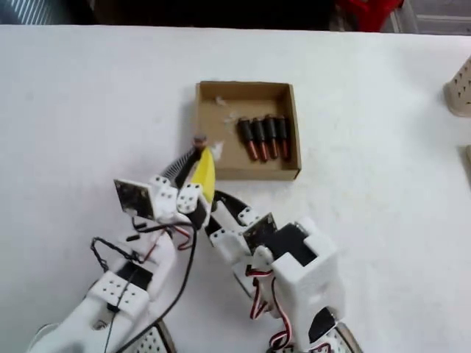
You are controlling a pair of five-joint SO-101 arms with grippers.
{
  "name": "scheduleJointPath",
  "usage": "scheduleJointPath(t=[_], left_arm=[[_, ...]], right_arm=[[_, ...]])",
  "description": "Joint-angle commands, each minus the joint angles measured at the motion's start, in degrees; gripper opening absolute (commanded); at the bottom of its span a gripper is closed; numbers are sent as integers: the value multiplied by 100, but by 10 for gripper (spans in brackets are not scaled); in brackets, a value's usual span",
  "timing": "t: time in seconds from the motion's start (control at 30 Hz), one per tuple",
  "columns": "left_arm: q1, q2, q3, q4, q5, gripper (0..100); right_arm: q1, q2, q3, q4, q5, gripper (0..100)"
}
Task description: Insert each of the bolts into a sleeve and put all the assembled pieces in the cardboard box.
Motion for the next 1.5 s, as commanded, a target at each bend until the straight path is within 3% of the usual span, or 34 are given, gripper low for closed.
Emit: scheduleJointPath(t=[0.0, 0.6, 0.97, 1.23, 1.47], left_arm=[[-57, 382, -53, -334, 62, 24], [-57, 3442, -70, -3402, -185, 23], [-4, 3837, -62, -3420, -193, 23], [66, 3837, -53, -3385, -185, 23], [409, 3793, -53, -2637, -440, 24]], right_arm=[[4, -66, 0, -163, -53, 16], [48, -75, 70, -242, -53, 16], [505, -725, 79, 40, -659, 16], [620, -1051, 44, 541, -659, 16], [778, -1015, -123, 549, -659, 16]])
